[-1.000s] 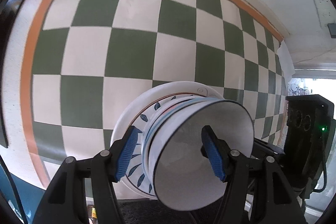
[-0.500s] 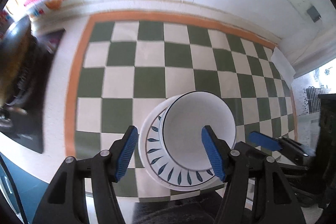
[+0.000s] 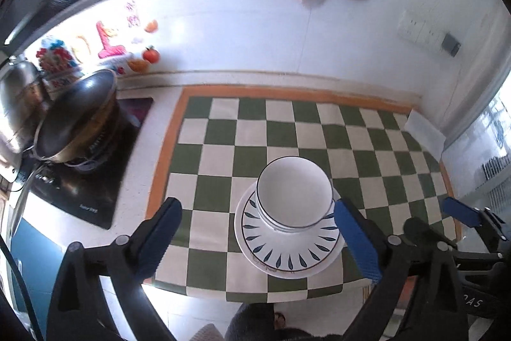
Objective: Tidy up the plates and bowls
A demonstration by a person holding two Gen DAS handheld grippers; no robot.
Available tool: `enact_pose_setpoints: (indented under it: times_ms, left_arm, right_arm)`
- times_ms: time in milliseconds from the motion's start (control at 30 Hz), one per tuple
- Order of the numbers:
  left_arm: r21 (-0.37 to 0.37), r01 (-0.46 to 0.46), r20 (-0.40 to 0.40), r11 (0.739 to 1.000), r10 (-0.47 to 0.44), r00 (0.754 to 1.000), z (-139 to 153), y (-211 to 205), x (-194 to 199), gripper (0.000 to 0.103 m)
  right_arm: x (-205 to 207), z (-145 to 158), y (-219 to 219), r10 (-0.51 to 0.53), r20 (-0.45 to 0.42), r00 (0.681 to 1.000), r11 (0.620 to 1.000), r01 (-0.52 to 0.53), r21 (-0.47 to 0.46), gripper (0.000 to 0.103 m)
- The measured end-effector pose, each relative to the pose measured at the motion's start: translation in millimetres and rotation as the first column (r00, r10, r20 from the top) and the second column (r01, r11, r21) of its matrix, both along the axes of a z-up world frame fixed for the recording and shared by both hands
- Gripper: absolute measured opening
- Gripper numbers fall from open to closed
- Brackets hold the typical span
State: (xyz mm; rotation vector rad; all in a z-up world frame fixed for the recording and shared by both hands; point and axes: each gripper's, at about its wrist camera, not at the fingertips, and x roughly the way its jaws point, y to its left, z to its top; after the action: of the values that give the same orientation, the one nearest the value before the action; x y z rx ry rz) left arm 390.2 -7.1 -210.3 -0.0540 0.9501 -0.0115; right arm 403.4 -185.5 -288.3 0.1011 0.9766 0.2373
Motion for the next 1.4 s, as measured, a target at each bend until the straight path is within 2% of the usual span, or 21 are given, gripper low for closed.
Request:
enact_pose_setpoints:
  times_ms: [133,300,600,767,1133,1400]
  left_arm:
    - [0.003,-0.016,0.047,1.000,0.016,0.999,20,-6,-35,0.098]
    - [0.032,-0.040,0.105,0.999,0.036,0.994,44,-13,-81,0.098]
    - [0.061,-0.062,0.213,0.996,0.048,0.976,82,-12,-159,0.098]
    - [0.040,-0.050,0.254,0.998,0.039,0.966,99,-4,-197,0.098]
    - [0.056,-0.039,0.281,0.998,0.022,0.960,106,12,-256,0.098]
    - [0.051,-0.039,0.280,0.998,0.023,0.960,104,19,-277,0.098]
  right_arm:
    - [-39,28,-10,-0.031,0.083,0.996,0.999,0.033,-0.030,0.095]
    - [-91,62,-22,-0.047,0.172,0.984,0.999,0.051,-0.018,0.097]
    - [-179,111,-24,-0.051,0.286,0.957,0.997,0.066,-0.040,0.098]
    - [-227,134,-20,-0.078,0.346,0.935,0.995,0.097,-0.036,0.098]
    - [-309,154,2,-0.108,0.395,0.912,0.989,0.138,-0.049,0.098]
    - [-333,152,11,-0.116,0.386,0.915,0.988,0.146,-0.049,0.098]
